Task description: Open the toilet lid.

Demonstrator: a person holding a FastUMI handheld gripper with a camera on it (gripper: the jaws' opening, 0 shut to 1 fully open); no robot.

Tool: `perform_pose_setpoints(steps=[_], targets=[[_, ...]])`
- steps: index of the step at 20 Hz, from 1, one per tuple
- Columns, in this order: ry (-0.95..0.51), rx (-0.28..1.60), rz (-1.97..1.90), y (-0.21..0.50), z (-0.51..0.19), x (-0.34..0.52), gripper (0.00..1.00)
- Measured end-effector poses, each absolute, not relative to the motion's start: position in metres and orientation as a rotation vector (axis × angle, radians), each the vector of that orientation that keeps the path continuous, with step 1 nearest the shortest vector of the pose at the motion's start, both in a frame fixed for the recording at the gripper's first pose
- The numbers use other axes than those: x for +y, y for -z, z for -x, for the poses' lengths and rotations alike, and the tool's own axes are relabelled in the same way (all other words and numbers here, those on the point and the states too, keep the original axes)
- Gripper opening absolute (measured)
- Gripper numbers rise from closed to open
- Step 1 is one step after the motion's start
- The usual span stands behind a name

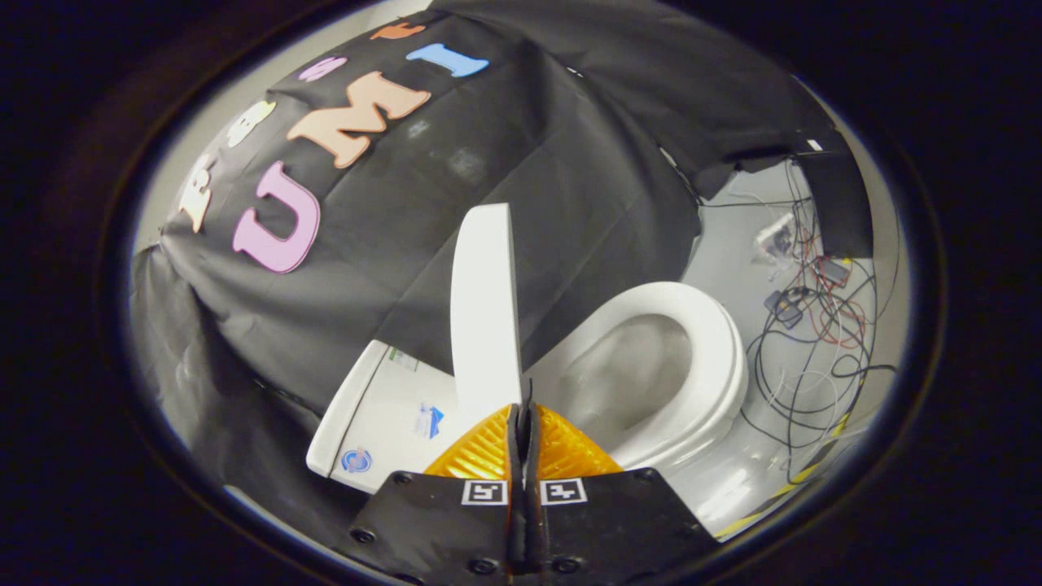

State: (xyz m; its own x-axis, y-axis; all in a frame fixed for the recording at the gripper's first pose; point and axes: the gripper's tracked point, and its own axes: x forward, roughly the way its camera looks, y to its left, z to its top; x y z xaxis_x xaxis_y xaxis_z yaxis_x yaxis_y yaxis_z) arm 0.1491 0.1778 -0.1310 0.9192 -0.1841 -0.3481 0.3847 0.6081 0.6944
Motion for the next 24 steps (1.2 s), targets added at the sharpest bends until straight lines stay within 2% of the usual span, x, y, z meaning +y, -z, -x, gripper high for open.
perform_pose_setpoints(steps=[7, 24], targets=[[0.331, 0.304, -0.628, 0.113, -0.158, 0.197, 0.00], [0.246, 0.312, -0.366, 0.062, -0.191, 0.263, 0.01]])
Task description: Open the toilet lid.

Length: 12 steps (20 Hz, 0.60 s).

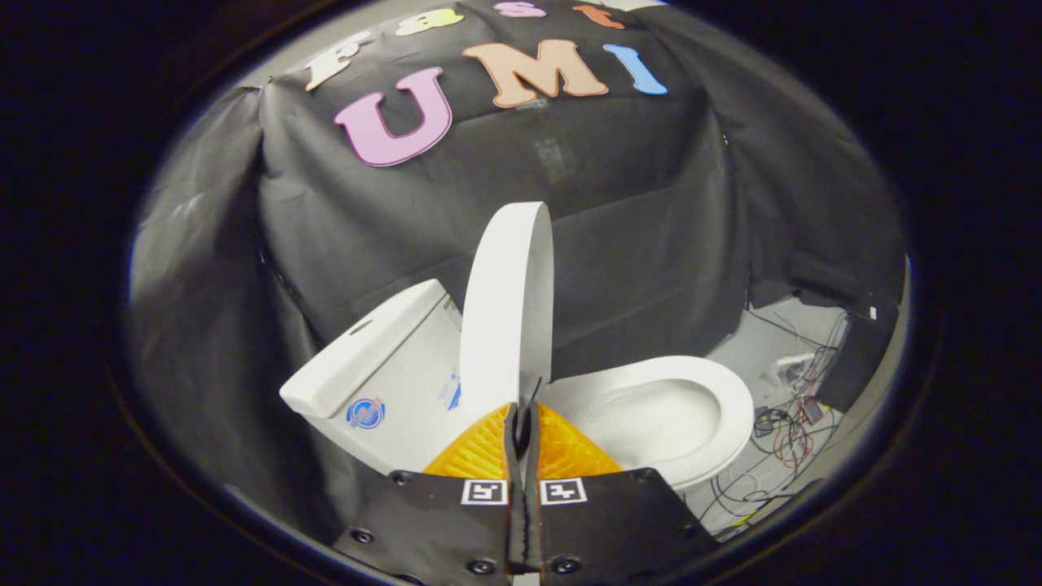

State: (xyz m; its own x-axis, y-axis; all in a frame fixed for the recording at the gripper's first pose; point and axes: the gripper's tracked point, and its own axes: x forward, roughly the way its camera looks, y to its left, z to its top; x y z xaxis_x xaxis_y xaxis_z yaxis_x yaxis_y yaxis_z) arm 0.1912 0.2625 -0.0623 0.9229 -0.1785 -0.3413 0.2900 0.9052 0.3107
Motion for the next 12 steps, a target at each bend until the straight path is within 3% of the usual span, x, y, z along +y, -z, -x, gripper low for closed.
perform_pose_setpoints(steps=[12], targets=[[0.219, 0.308, -0.229, 0.045, -0.216, 0.310, 0.01]])
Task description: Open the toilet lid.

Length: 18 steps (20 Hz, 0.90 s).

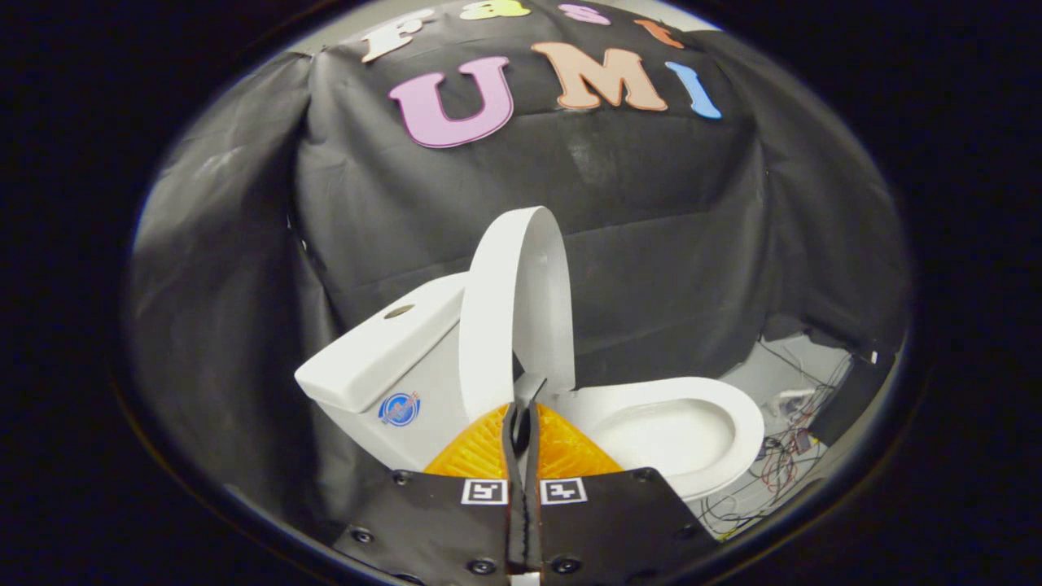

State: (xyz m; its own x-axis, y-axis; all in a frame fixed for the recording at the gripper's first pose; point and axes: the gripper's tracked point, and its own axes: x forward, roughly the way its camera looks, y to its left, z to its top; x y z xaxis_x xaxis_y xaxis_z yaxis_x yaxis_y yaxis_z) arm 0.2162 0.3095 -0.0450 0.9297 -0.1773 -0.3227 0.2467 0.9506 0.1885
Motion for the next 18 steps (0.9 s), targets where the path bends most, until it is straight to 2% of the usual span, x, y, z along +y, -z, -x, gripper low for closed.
perform_pose_setpoints(steps=[18], targets=[[0.195, 0.289, -0.069, 0.043, -0.249, 0.385, 0.01]])
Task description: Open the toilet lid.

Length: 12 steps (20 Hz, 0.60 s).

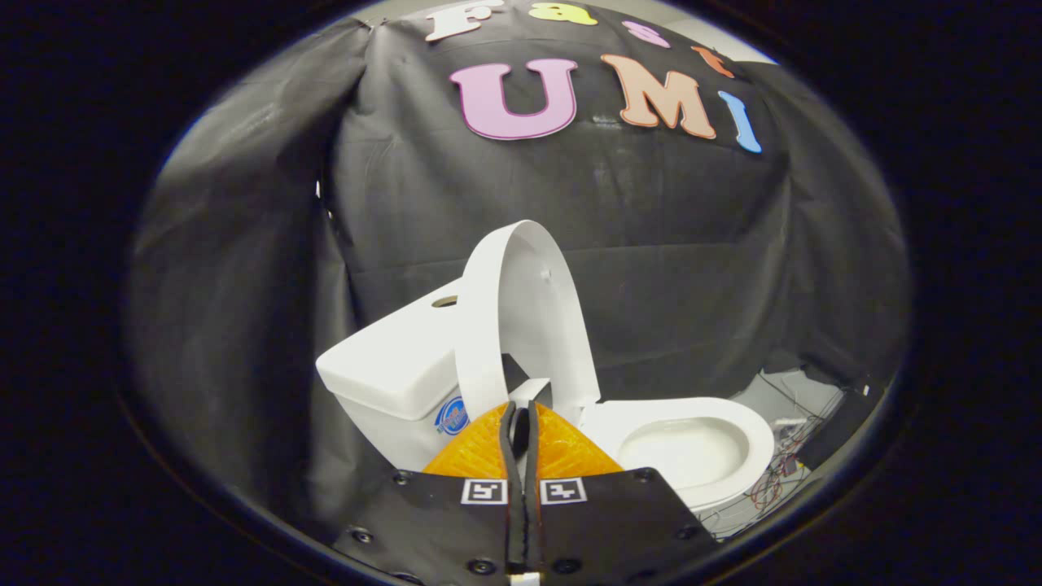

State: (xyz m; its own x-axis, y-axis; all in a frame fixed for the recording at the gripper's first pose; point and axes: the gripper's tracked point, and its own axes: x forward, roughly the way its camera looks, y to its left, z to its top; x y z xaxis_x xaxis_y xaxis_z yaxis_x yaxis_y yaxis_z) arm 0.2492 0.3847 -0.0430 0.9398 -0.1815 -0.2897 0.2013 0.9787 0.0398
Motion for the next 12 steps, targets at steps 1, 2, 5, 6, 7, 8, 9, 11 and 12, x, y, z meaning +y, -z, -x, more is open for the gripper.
perform_pose_setpoints(steps=[1, 2, 5, 6, 7, 8, 9, 11, 12], targets=[[0.195, 0.288, -0.064, 0.044, -0.250, 0.387, 0.01], [0.194, 0.285, -0.064, 0.044, -0.252, 0.390, 0.01], [0.200, 0.269, -0.047, 0.043, -0.256, 0.396, 0.03], [0.206, 0.268, -0.031, 0.042, -0.257, 0.396, 0.03], [0.213, 0.264, -0.016, 0.043, -0.256, 0.395, 0.03], [0.202, 0.262, -0.011, 0.041, -0.256, 0.397, 0.03], [0.202, 0.268, -0.007, 0.044, -0.254, 0.397, 0.04], [0.190, 0.266, -0.006, 0.044, -0.255, 0.399, 0.14], [0.151, 0.265, -0.015, 0.045, -0.256, 0.407, 0.14]])
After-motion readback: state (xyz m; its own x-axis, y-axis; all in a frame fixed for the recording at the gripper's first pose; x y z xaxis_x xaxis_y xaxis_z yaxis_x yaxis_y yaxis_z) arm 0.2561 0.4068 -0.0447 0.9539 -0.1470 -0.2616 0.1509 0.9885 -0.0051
